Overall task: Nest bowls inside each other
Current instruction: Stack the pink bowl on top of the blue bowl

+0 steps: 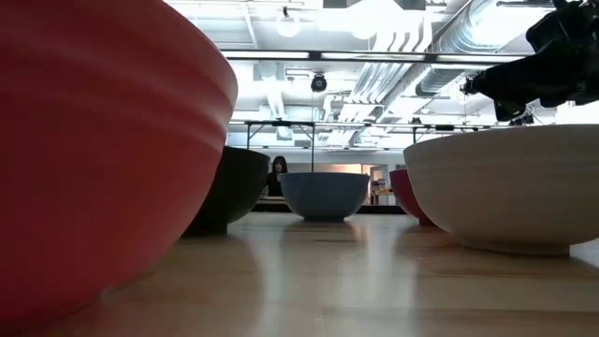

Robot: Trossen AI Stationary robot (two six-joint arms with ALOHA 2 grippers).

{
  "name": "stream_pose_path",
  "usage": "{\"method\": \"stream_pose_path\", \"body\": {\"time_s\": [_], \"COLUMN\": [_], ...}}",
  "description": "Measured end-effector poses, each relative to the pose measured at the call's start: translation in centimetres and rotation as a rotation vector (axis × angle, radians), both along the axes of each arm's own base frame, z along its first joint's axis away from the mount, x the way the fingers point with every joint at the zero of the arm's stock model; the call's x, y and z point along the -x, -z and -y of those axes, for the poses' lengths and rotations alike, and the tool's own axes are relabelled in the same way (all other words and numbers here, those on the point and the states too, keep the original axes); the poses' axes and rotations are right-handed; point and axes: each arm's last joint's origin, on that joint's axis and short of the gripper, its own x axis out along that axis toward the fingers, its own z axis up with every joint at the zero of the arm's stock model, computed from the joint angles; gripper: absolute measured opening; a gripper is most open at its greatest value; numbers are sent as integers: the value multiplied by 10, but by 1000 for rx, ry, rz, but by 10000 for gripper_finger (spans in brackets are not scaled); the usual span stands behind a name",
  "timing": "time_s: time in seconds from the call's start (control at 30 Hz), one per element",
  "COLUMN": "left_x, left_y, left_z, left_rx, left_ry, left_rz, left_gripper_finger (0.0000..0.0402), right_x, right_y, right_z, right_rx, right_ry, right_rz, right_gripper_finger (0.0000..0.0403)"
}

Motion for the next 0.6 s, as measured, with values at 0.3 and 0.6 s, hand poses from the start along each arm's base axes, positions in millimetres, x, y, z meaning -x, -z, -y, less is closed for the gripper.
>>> {"method": "stream_pose_path", "body": {"time_s": [0.3,0.6], "left_x": [0,0], "left_y": [-2,-1], "left_z": [0,-1], "left_rx": [-32,-71], "left_ry": [-10,-47], "left_rz": [12,-7], "left_gripper_finger": [149,149], "right_x": [0,0], "right_y": [0,-2], "right_z": [1,3], "right_rx": [-77,-117], "right_ry": [6,89], "right_rz": [2,19], "right_gripper_finger": [126,126]}}
